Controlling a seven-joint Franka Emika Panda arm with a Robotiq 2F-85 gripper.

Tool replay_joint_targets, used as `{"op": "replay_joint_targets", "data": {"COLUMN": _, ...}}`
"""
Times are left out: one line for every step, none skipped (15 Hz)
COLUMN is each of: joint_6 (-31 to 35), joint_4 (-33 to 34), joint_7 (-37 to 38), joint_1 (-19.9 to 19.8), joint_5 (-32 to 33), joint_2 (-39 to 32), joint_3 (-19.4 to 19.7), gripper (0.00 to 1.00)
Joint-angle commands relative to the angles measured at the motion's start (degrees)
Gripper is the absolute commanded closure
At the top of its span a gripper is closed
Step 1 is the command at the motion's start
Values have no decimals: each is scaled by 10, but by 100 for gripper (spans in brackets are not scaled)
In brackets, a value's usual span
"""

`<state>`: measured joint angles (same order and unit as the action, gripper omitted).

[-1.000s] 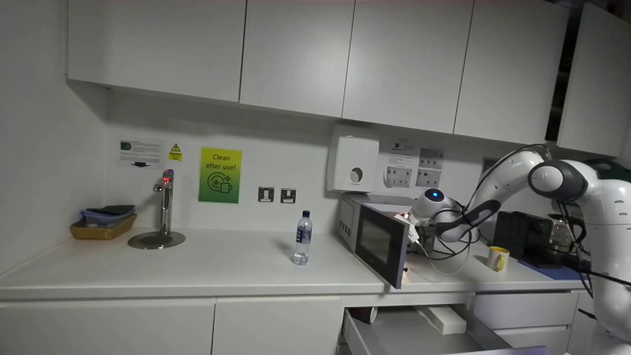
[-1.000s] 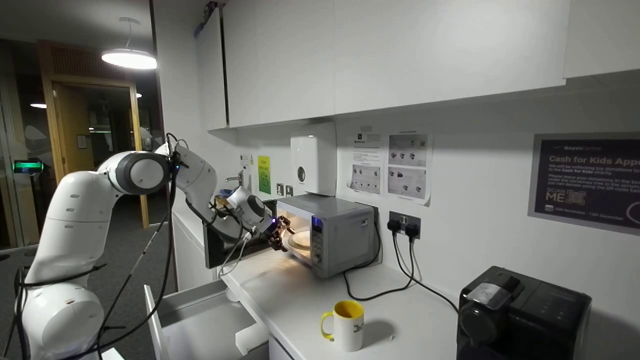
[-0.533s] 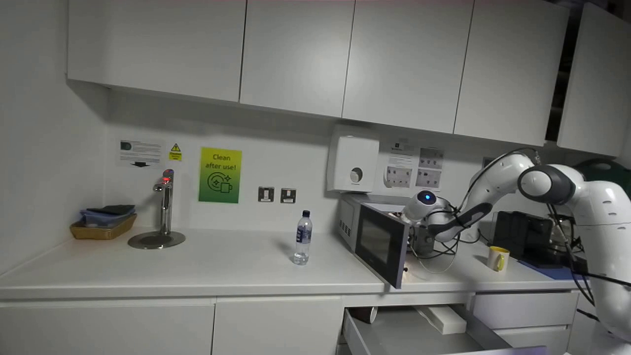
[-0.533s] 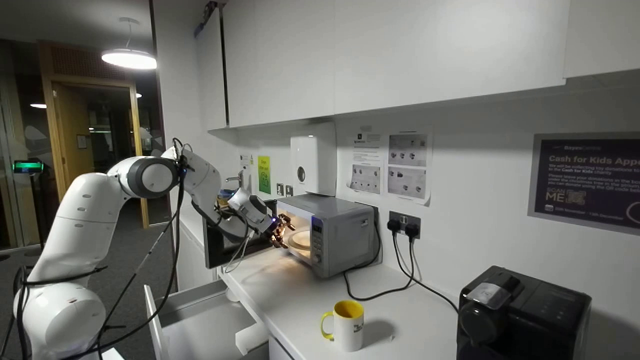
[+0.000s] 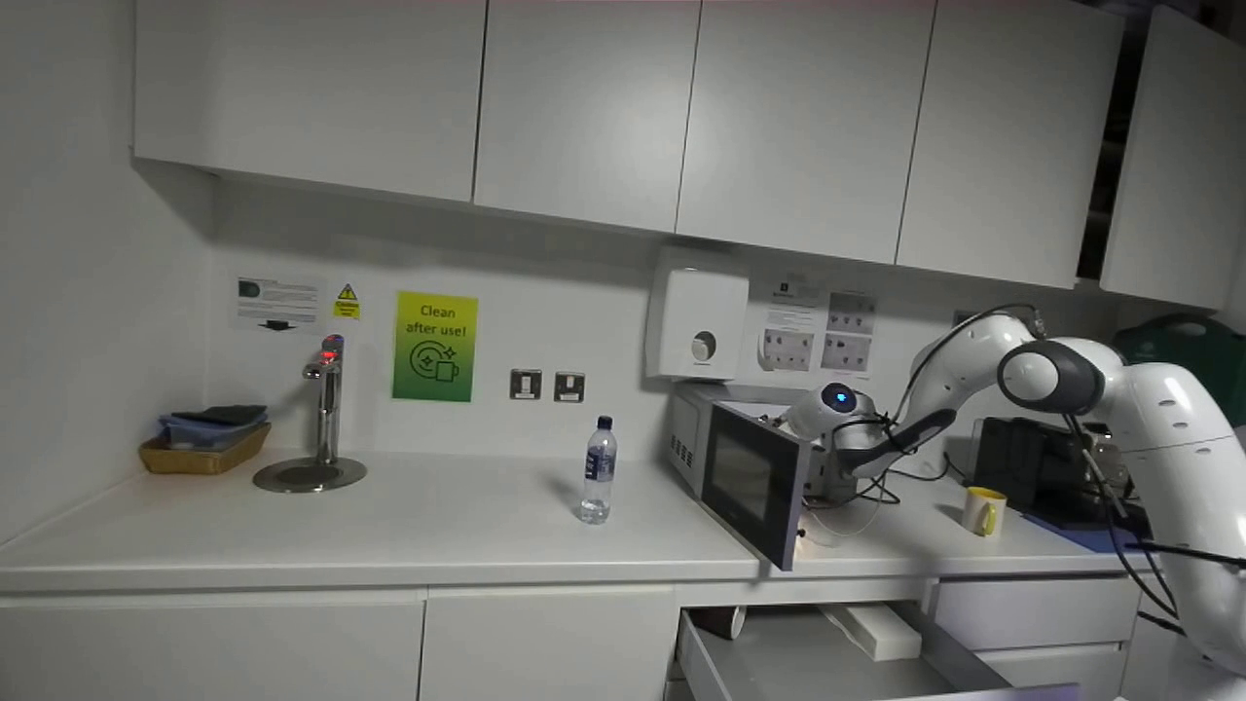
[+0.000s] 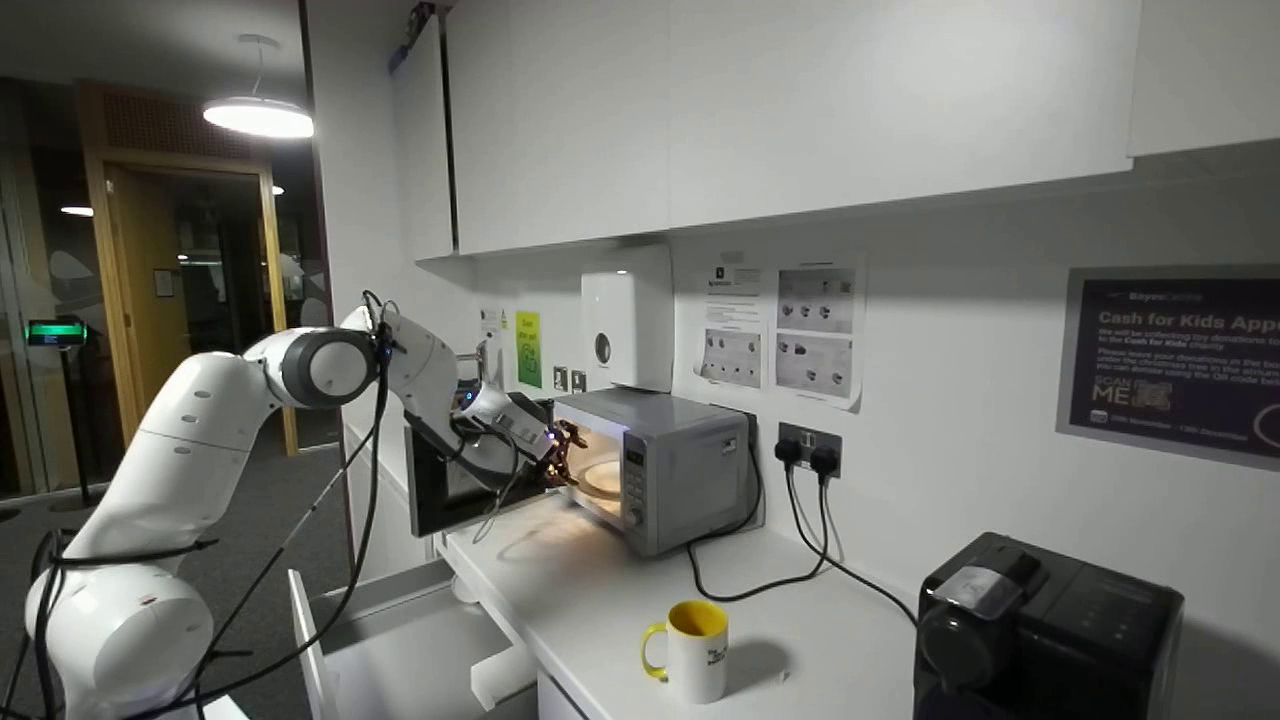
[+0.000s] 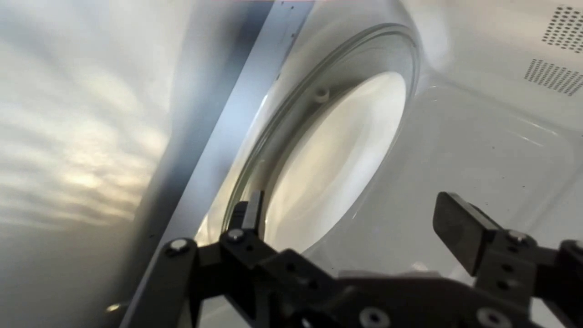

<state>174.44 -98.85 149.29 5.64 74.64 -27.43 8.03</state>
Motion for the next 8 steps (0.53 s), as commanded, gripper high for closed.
{"op": "replay_joint_targets", "data": {"joint_6": 40, "joint_4": 56, "joint_7": 0, "joint_1": 11, "joint_5": -11, "joint_2": -32, "joint_3": 23, "gripper": 0}}
{"op": "replay_joint_targets", "data": {"joint_6": 45, "joint_4": 59, "joint_7": 0, "joint_1": 13, "joint_5": -13, "joint_2": -37, "joint_3": 26, "gripper": 0}}
{"op": "replay_joint_targets", "data": {"joint_6": 48, "joint_4": 64, "joint_7": 0, "joint_1": 15, "joint_5": -17, "joint_2": -41, "joint_3": 30, "gripper": 0}}
{"op": "replay_joint_targets", "data": {"joint_6": 50, "joint_4": 65, "joint_7": 0, "joint_1": 17, "joint_5": -23, "joint_2": -44, "joint_3": 32, "gripper": 0}}
{"op": "replay_joint_targets", "data": {"joint_6": 53, "joint_4": 68, "joint_7": 0, "joint_1": 19, "joint_5": -29, "joint_2": -47, "joint_3": 34, "gripper": 0}}
{"op": "replay_joint_targets", "data": {"joint_6": 55, "joint_4": 71, "joint_7": 0, "joint_1": 21, "joint_5": -34, "joint_2": -51, "joint_3": 36, "gripper": 0}}
{"op": "replay_joint_targets", "data": {"joint_6": 58, "joint_4": 71, "joint_7": 0, "joint_1": 24, "joint_5": -40, "joint_2": -53, "joint_3": 39, "gripper": 0}}
{"op": "replay_joint_targets", "data": {"joint_6": 59, "joint_4": 71, "joint_7": 0, "joint_1": 27, "joint_5": -45, "joint_2": -54, "joint_3": 42, "gripper": 0}}
